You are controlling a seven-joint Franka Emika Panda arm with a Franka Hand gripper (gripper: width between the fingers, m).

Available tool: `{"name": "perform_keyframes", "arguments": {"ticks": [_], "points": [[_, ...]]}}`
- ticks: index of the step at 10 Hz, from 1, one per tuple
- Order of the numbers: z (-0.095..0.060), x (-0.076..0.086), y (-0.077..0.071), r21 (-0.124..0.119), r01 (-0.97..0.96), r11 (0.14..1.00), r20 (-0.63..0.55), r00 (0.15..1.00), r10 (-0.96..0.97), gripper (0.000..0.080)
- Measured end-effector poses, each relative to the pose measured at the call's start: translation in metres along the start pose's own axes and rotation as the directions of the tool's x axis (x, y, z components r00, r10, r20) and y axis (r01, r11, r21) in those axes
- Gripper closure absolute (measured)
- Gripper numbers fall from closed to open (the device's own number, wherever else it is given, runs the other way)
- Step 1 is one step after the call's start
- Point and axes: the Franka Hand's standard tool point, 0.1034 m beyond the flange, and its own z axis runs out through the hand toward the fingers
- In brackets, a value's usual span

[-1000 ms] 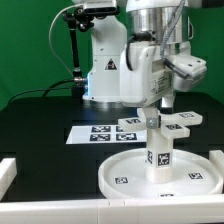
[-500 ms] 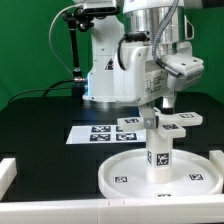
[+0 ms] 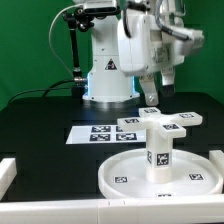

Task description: Assemble round table

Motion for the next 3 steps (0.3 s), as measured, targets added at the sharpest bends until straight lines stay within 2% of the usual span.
{"name": "perform_keyframes", "arguments": {"ticks": [3], "points": [[0.0038, 0.0012, 0.0009, -0.002, 0.002, 1.0, -0.007, 1.0, -0.002, 0.015]]}}
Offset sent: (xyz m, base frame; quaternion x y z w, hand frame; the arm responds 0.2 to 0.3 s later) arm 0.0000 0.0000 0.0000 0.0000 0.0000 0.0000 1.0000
